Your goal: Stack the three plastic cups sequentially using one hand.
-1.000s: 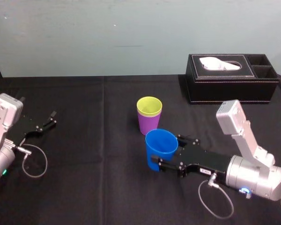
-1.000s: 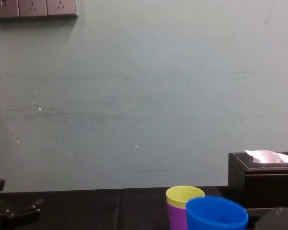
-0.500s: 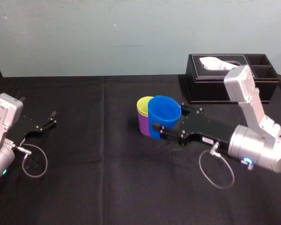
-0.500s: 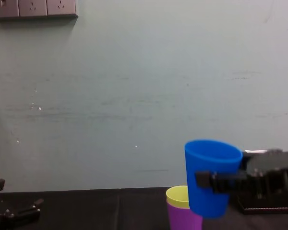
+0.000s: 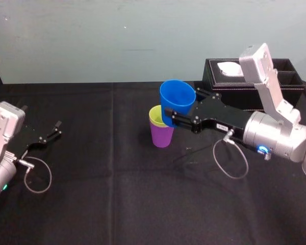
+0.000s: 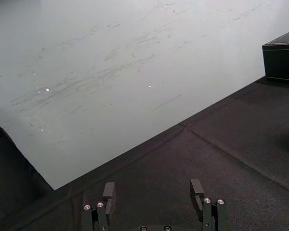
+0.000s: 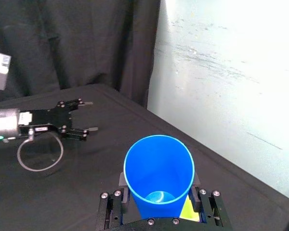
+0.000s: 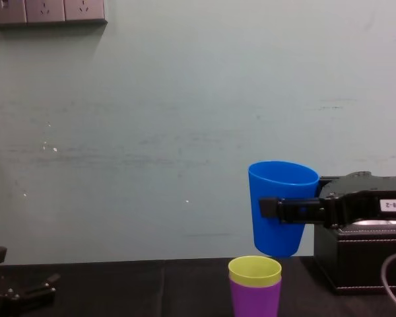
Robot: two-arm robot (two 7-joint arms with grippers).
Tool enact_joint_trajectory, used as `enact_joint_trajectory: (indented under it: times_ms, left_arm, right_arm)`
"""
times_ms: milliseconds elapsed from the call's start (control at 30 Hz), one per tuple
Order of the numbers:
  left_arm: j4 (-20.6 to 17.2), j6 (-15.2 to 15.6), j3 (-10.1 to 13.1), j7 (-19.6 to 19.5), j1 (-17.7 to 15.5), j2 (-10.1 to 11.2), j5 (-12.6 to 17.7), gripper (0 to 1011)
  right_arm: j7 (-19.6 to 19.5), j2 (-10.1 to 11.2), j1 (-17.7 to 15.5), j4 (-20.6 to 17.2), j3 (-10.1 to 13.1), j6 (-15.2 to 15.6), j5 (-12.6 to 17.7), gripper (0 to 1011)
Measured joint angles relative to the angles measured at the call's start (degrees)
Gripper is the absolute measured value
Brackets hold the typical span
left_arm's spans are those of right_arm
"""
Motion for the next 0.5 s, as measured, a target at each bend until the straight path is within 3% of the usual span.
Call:
enact_joint_trajectory:
  times_ms: [500]
  left_arm:
    - [0.00, 0.00, 0.00, 0.00, 0.00, 0.00, 0.00, 1010]
  right_arm:
    - [-0.11, -2.93, 5.00, 5.82, -1.78, 1.07, -0.73, 718]
